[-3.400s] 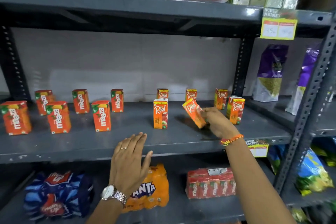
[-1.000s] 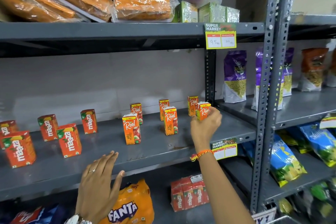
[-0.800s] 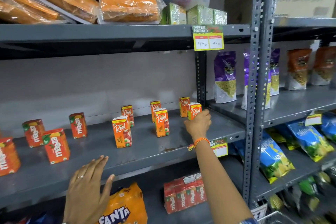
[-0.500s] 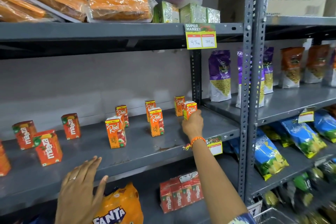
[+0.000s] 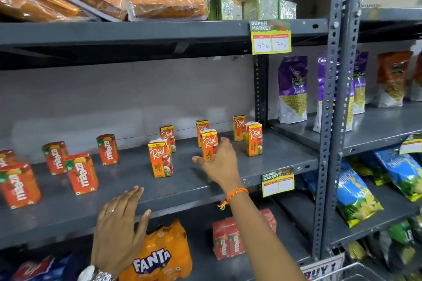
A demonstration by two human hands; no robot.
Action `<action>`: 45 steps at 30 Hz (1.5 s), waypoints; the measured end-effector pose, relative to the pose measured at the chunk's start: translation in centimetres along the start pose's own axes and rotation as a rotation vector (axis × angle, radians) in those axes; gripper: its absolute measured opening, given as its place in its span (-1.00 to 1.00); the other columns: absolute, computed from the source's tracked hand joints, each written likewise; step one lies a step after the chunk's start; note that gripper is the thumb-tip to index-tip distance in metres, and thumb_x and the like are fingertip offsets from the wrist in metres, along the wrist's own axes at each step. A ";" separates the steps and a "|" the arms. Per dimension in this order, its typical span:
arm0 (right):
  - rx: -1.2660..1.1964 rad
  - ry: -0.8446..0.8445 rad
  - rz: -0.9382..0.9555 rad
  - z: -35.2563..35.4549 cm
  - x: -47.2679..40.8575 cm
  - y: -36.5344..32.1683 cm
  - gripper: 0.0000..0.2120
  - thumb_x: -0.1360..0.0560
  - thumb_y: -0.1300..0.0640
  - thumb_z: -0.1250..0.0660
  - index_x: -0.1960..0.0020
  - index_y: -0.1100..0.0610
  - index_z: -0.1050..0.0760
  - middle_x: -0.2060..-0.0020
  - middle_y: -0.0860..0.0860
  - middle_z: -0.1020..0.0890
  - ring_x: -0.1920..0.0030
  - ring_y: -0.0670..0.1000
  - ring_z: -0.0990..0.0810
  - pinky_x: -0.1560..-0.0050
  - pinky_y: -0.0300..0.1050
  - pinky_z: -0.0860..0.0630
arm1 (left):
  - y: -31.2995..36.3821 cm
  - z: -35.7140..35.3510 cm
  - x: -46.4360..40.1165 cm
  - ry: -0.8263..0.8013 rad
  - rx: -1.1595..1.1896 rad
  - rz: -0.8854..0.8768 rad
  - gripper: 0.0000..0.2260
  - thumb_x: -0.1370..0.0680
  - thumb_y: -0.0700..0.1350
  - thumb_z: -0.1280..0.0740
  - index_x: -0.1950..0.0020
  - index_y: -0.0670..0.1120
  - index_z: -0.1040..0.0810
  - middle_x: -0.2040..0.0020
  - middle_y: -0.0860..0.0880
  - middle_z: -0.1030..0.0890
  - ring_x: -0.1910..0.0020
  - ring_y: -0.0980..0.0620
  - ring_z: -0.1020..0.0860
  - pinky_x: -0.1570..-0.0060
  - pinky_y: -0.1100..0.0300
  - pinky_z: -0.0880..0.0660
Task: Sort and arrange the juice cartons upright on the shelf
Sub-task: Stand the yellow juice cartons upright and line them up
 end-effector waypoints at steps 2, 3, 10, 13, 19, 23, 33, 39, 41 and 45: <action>0.110 -0.061 -0.019 -0.7 -0.2 0.0 -0.24 -0.31 -0.12 -0.56 -0.32 0.15 -0.28 -0.25 0.10 -0.50 -0.29 0.12 -0.49 -0.27 0.01 -0.49 | 0.0 -0.1 0.0 -0.002 0.006 -0.002 -0.36 -0.57 0.30 0.07 -0.41 -0.06 -0.46 -0.33 -0.08 -0.56 -0.29 -0.14 -0.54 -0.29 -0.15 -0.40; 0.130 -0.075 -0.037 -0.9 -0.3 0.1 -0.29 -0.34 -0.08 -0.55 -0.31 0.15 -0.28 -0.25 0.11 -0.51 -0.30 0.14 -0.50 -0.27 0.03 -0.50 | 0.0 -0.2 0.0 0.007 0.004 -0.005 -0.36 -0.58 0.30 0.08 -0.40 -0.06 -0.47 -0.33 -0.08 -0.57 -0.28 -0.13 -0.54 -0.29 -0.15 -0.40; 0.163 -0.004 -0.049 -1.5 -0.7 0.8 -0.48 -0.43 0.04 -0.49 -0.26 0.16 -0.36 -0.22 0.15 -0.58 -0.25 0.20 -0.58 -0.19 0.07 -0.56 | -0.3 -0.4 0.1 0.036 0.024 -0.022 -0.37 -0.59 0.29 0.07 -0.41 -0.07 -0.46 -0.34 -0.08 -0.56 -0.30 -0.12 -0.53 -0.29 -0.15 -0.40; 0.164 0.003 -0.055 -1.1 -1.0 1.1 -0.48 -0.43 0.04 -0.49 -0.27 0.17 -0.36 -0.22 0.15 -0.58 -0.25 0.19 -0.58 -0.19 0.06 -0.56 | 0.2 -0.9 -0.3 0.029 0.025 -0.003 -0.38 -0.58 0.29 0.04 -0.42 -0.06 -0.45 -0.35 -0.07 -0.55 -0.30 -0.12 -0.53 -0.30 -0.15 -0.40; 0.165 0.110 0.109 -2.9 2.2 -0.6 -0.37 -0.38 0.02 -0.53 -0.32 0.16 -0.33 -0.24 0.11 -0.47 -0.26 0.12 -0.46 -0.24 0.04 -0.44 | -2.3 -0.7 2.9 0.059 0.020 0.034 -0.46 -0.58 0.22 -0.06 -0.45 -0.03 -0.41 -0.36 -0.03 -0.53 -0.33 -0.05 -0.49 -0.36 -0.06 -0.33; -0.152 0.275 0.303 -2.2 3.2 -2.8 -0.58 -0.44 0.14 -0.46 -0.25 0.10 -0.42 -0.11 0.01 -0.51 -0.14 -0.02 -0.48 -0.17 -0.05 -0.47 | -1.2 -0.8 1.4 0.079 0.019 -0.039 -0.47 -0.59 0.19 -0.08 -0.44 -0.06 -0.42 -0.37 -0.04 -0.53 -0.32 -0.05 -0.50 -0.36 -0.02 -0.32; -0.139 -0.557 0.055 -6.4 0.3 -5.8 -0.52 -0.51 0.22 -0.39 -0.39 0.16 -0.36 -0.29 0.08 -0.57 -0.34 0.09 -0.52 -0.35 0.03 -0.46 | -0.9 -1.0 0.5 0.098 0.042 -0.068 -0.49 -0.59 0.18 -0.11 -0.46 -0.04 -0.40 -0.40 -0.01 -0.51 -0.35 -0.02 -0.48 -0.38 0.00 -0.32; -0.106 -0.439 0.053 -7.1 -0.3 -4.6 -0.60 -0.58 0.21 -0.28 -0.40 0.15 -0.36 -0.30 0.11 -0.57 -0.34 0.14 -0.51 -0.33 0.06 -0.45 | -1.2 -1.1 0.3 0.122 0.036 -0.072 -0.49 -0.58 0.18 -0.12 -0.44 -0.04 -0.43 -0.37 -0.01 -0.53 -0.33 -0.02 -0.50 -0.35 0.01 -0.34; -0.112 -0.455 0.050 -7.0 -0.3 -4.5 -0.59 -0.58 0.20 -0.28 -0.42 0.14 -0.34 -0.31 0.10 -0.56 -0.35 0.13 -0.51 -0.35 0.08 -0.45 | -1.2 -1.2 0.3 0.133 0.026 -0.073 -0.49 -0.58 0.18 -0.12 -0.44 -0.04 -0.43 -0.37 -0.01 -0.53 -0.33 -0.02 -0.50 -0.35 0.00 -0.35; -0.111 -0.454 0.062 -6.9 -0.2 -4.4 -0.57 -0.58 0.20 -0.28 -0.43 0.14 -0.33 -0.31 0.10 -0.56 -0.35 0.13 -0.50 -0.38 0.10 -0.44 | -1.2 -1.5 0.2 0.151 0.022 -0.076 -0.50 -0.58 0.17 -0.13 -0.44 -0.04 -0.43 -0.38 -0.02 -0.52 -0.33 -0.03 -0.50 -0.36 0.00 -0.33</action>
Point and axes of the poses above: each hand's wrist, its own x-axis away from the middle knuckle, its own z-axis out of the back of the hand, y = z × x, the point moved 1 cm from there along -x, towards the middle knuckle
